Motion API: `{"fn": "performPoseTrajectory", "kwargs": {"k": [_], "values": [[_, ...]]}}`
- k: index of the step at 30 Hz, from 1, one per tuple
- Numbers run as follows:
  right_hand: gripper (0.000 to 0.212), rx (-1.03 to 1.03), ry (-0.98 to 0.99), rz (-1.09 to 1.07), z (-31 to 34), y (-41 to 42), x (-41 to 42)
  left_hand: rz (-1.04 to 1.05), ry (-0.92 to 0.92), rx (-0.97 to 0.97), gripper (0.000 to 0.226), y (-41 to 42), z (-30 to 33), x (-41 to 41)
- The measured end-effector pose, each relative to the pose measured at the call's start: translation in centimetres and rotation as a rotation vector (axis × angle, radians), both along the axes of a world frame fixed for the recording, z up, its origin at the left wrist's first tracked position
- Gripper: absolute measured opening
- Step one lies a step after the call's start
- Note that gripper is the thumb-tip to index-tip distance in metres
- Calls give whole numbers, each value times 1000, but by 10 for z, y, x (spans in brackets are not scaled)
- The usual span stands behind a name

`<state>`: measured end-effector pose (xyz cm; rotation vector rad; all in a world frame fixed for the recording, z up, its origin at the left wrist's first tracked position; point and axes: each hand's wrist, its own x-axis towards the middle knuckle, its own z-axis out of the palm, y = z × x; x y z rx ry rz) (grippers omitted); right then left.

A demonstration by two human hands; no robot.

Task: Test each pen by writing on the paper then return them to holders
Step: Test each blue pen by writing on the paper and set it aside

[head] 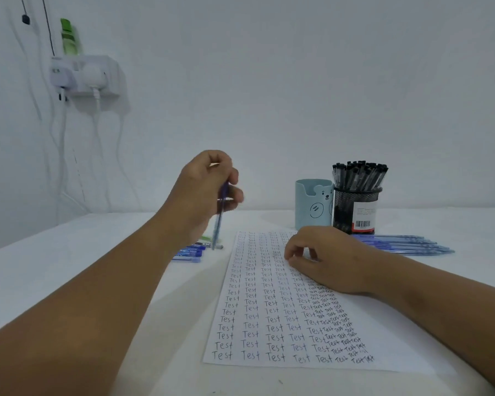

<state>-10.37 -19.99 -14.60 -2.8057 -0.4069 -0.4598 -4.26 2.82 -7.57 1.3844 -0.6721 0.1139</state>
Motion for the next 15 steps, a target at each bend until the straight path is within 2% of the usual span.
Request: {"fn": "performPoseTrajectory", "kwargs": {"k": [3,5,8,15], "values": [[13,-6,2,1,0,0,0,-165,320,-396,25,-8,-2,2],[13,-12,8,-2,0,0,-1,-182,430,-525,23,-9,-6,4],[13,-17,18,-5,1,1,-1,-147,503,-610,16,-8,-11,5],[13,-25,3,-4,1,-1,0,-189,534,-697,8,-10,-15,2]]}}
